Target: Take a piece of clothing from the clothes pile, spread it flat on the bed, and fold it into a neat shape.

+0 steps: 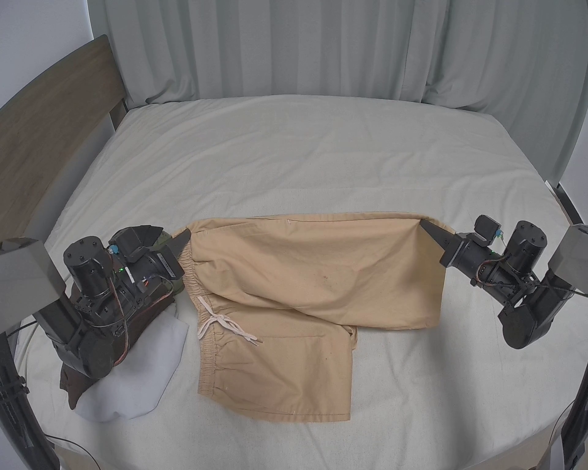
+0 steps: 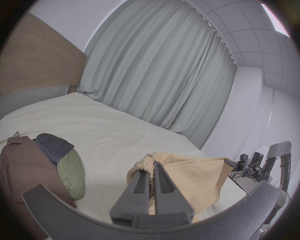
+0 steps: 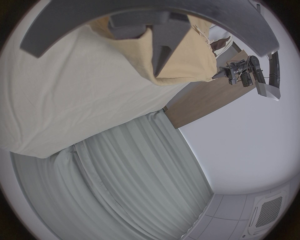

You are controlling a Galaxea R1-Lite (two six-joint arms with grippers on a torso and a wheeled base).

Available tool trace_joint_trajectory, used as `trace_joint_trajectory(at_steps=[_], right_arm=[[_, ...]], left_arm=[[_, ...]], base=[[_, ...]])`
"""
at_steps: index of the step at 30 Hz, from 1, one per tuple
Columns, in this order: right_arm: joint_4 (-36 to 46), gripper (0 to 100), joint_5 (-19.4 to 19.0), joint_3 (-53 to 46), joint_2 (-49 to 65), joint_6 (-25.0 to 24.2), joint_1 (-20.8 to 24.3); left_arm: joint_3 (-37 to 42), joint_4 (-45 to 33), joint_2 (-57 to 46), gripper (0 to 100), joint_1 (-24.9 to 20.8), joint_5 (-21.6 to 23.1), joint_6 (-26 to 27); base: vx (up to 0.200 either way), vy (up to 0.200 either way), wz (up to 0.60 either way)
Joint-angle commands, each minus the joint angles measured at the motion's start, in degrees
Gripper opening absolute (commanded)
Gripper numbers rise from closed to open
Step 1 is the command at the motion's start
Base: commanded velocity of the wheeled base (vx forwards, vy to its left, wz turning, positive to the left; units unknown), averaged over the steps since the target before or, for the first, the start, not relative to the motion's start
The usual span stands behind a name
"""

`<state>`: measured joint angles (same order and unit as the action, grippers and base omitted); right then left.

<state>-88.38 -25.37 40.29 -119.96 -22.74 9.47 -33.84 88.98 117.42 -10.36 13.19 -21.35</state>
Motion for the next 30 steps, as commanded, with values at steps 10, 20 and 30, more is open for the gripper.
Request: trace_joint_trajectory(at_steps=[10,20,30], right_arm=[[-0.04,0,-0.03,8.14,-7.05,-0.29,-0.24],[0.05,0,-0.03,13.85,-10.65,-0.47,-0.33],[0.05,0,0.23,19.74,-14.96,-2.23,-0.42]], left_arm=[[-4.66,0.05,5.54,0,2.45,-0.01,-1.33],[-10.90,0.05,11.34,0,2.36,-2.29,-1.33],[-16.52,0.05,15.30,0,2.36,-4.14,-2.38]], base=[[0.000,0.000,0.00],[0.000,0.000,0.00],[0.000,0.000,0.00]])
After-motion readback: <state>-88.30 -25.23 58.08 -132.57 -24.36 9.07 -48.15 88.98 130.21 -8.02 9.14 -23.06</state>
